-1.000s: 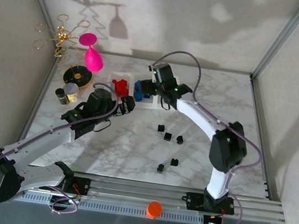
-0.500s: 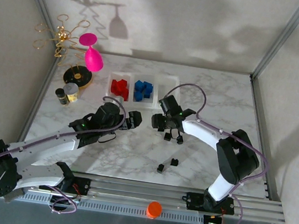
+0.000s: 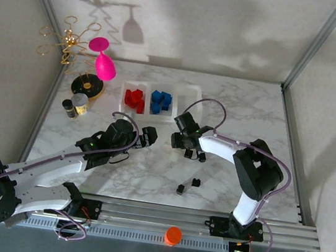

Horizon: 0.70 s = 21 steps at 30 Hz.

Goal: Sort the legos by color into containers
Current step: Pick up the lego from the center of the table.

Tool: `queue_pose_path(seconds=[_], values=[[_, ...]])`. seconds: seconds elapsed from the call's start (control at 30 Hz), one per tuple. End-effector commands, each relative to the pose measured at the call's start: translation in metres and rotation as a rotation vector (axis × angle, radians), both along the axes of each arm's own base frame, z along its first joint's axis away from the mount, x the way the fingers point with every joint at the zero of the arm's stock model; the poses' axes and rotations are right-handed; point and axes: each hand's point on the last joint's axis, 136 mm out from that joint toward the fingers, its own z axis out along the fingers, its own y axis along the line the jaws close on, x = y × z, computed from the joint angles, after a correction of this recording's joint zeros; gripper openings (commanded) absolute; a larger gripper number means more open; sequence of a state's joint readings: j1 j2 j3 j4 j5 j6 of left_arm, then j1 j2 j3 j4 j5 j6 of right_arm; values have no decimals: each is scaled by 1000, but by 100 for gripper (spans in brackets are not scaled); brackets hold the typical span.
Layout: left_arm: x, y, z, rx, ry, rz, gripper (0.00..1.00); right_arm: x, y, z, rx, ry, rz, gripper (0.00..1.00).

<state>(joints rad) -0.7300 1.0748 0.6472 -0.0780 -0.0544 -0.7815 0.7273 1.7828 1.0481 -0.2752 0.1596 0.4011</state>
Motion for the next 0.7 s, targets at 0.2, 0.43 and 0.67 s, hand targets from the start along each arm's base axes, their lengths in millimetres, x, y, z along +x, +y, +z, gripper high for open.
queue_pose_path(seconds=[0.2, 0.43, 0.67], values=[[2, 1, -3, 18, -6, 15, 100, 7, 8, -8, -22, -12, 12, 38], [6, -5, 7, 7, -27, -6, 100, 11, 11, 13, -1, -51, 22, 27], [13, -11, 18, 17, -54, -13, 100, 24, 11, 57, 49, -132, 16, 25]])
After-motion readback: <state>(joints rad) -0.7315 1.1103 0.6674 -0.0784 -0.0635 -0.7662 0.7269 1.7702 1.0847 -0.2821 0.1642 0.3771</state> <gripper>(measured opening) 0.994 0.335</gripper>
